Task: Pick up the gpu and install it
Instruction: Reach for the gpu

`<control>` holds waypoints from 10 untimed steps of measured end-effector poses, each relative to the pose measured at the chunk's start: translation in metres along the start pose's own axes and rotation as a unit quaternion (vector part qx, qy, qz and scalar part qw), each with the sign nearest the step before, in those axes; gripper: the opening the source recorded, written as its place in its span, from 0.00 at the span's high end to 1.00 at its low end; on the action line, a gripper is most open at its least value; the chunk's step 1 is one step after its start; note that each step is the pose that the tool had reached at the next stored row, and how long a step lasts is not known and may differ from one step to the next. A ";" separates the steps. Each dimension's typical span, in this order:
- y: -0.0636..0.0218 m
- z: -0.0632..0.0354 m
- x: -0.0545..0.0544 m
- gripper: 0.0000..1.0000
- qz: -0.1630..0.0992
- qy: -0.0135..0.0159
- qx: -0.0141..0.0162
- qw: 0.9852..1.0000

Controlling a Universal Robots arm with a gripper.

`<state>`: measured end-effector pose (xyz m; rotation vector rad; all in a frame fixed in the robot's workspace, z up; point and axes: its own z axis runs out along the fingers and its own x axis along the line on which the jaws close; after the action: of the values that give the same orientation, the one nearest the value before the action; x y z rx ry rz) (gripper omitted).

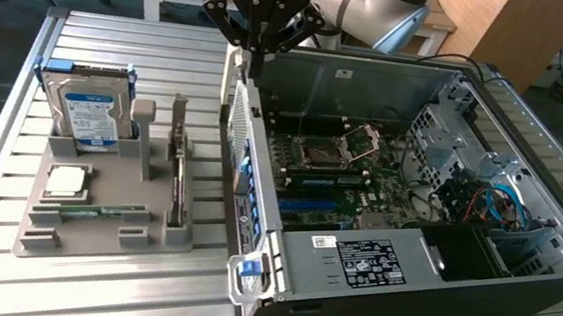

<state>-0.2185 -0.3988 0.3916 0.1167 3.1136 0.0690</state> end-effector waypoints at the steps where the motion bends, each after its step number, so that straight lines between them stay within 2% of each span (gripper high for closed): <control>1: 0.0000 0.0000 0.000 0.89 0.000 0.000 0.000 1.000; 10: -0.0001 0.0000 0.001 0.89 0.000 0.000 0.000 1.000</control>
<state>-0.2192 -0.3988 0.3916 0.1166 3.1137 0.0688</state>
